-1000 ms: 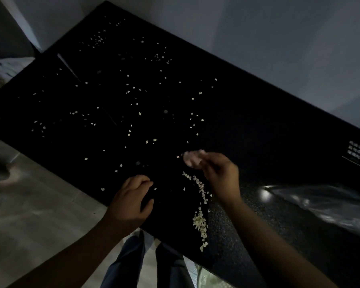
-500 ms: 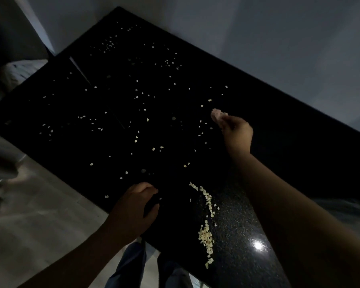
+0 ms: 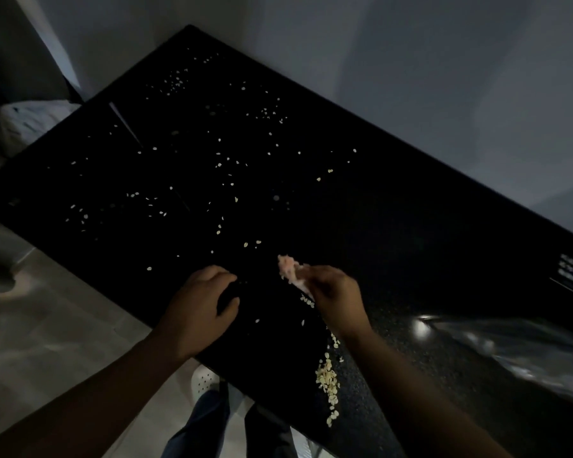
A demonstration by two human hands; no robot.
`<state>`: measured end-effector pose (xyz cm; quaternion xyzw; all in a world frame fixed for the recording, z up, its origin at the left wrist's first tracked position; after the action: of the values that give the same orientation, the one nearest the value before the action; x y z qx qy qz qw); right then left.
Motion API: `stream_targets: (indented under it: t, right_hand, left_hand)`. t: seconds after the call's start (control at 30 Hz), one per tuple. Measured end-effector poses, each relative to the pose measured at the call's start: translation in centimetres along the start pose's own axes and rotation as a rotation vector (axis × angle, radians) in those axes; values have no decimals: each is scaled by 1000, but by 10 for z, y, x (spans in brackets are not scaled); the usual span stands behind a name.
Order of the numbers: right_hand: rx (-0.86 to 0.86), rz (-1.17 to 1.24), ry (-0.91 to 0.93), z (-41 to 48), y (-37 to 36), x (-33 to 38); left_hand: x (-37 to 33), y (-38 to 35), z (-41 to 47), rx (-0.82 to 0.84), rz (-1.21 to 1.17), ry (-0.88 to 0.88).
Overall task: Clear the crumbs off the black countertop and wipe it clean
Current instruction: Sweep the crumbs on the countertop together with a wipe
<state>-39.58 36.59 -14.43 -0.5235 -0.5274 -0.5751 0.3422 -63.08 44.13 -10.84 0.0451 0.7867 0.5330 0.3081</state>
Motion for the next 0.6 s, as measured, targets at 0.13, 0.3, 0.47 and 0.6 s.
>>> stream_targets:
  t: [0.13, 0.3, 0.47, 0.6]
  right_hand:
    - [-207, 195, -34, -3, 4, 26]
    - [-422, 134, -65, 0, 16, 37]
    - [-554, 67, -107, 8, 31, 32]
    - [-581, 18, -107, 41, 57, 31]
  left_hand:
    - [9, 7, 1, 13, -6, -41]
    - [17, 22, 8, 26, -26, -93]
    - [12, 33, 31, 17, -47, -166]
    - [1, 34, 60, 23, -39, -198]
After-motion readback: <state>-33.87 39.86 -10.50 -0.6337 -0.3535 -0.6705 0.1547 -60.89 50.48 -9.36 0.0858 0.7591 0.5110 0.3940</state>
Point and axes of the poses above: each hand's wrist, its own z-axis towards the middle knuckle, its own y-axis out of the back of the hand, x = y × z, the point moved 1 cm from there along z, towards the middle knuckle, and after that the axes turned 11 degrees about z, right-handed, at the moved point
